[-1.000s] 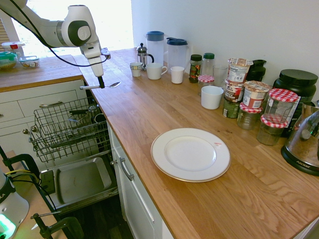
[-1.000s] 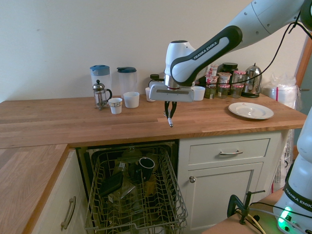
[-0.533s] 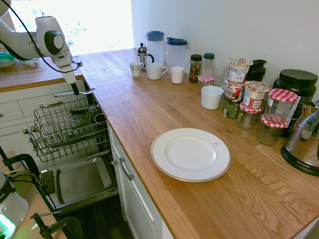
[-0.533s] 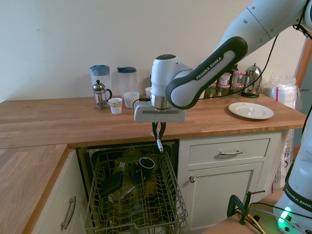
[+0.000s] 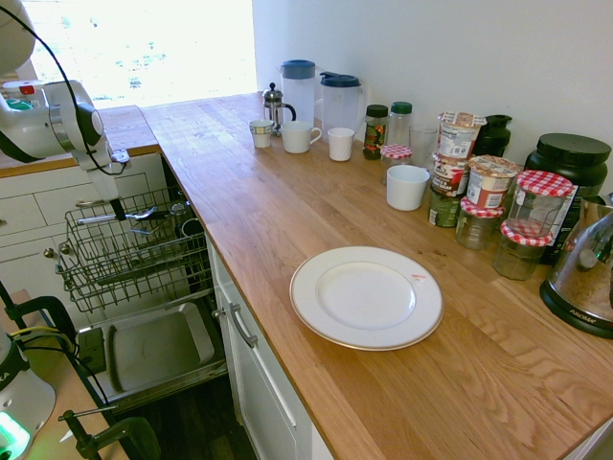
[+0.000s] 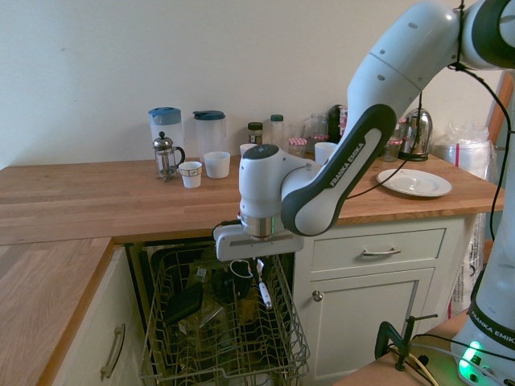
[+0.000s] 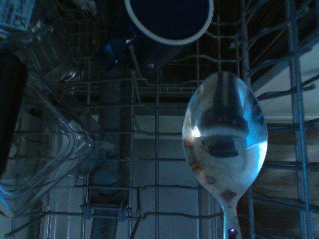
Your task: Put the spoon in the dishwasher
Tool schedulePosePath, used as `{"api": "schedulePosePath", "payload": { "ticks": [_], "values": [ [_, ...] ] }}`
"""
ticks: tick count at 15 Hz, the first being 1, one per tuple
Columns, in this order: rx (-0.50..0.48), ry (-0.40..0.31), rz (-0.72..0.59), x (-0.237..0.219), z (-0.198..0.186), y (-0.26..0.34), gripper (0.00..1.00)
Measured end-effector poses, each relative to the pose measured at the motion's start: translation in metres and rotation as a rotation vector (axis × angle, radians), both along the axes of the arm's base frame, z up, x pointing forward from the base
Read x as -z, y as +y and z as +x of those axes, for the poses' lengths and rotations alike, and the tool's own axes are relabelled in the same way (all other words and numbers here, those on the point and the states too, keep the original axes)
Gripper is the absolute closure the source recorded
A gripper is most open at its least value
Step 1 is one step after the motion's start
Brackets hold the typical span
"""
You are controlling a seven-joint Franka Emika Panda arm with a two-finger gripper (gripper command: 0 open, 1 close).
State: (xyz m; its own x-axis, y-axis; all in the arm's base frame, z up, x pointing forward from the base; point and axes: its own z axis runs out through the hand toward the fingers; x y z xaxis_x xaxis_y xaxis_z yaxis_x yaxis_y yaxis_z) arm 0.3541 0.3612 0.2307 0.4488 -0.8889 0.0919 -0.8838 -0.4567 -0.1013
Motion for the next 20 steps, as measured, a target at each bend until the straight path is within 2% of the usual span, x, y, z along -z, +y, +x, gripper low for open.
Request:
{"api": "schedulePosePath", "payload": {
  "ticks": [4,14,15,20],
  "values": [
    [0.022,-0.009,-0.014,0.040,0.006,-0.006,1.00],
    [0.056,0.045,0.003,0.130,0.033,-0.003,1.00],
    [0.055,0.049,0.005,0.136,0.036,-0.004,0.00],
    [0.047,0.053,0.017,0.134,0.044,-0.004,0.00]
  ]
}}
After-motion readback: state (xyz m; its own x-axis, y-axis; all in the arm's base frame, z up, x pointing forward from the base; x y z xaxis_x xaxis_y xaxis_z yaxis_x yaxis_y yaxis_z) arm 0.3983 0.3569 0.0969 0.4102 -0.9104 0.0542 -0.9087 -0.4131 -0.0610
